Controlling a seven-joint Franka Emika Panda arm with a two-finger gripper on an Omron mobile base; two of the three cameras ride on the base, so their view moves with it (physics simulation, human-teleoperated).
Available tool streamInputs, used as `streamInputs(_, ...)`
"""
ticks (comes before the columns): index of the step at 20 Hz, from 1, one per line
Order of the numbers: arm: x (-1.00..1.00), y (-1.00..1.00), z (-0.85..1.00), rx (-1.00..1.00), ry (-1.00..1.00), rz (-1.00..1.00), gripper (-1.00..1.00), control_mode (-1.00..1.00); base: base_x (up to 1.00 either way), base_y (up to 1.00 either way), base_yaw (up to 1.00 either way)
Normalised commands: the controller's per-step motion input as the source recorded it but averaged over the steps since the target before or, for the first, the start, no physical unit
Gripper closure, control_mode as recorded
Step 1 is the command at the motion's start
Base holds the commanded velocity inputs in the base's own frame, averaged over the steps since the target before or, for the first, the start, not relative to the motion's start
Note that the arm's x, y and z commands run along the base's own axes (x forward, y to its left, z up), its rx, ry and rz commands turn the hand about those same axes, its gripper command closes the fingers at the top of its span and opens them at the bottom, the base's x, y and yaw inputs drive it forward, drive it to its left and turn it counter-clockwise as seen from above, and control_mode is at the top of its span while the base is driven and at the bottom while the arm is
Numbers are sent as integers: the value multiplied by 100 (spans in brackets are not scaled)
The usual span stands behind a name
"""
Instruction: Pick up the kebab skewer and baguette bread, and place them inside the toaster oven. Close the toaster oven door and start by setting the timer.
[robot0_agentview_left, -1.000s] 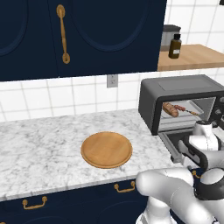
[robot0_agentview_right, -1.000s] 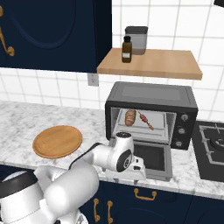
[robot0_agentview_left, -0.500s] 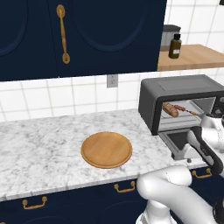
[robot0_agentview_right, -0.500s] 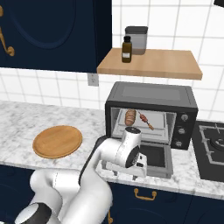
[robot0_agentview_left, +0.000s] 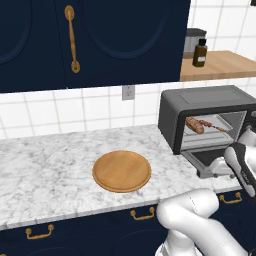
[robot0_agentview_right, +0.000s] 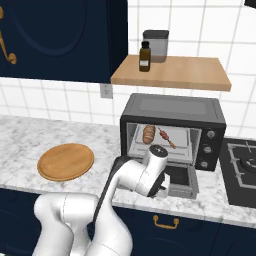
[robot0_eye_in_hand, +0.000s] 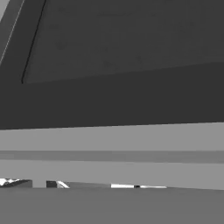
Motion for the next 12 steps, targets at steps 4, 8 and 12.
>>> streamInputs(4,100,50,7,0,-44,-10,-100,-100,0,0,0)
streamInputs(8,100,49,18,0,-43,-9,-100,-100,0,0,0)
streamInputs(12,100,51,39,0,-45,-9,-100,-100,0,0,0)
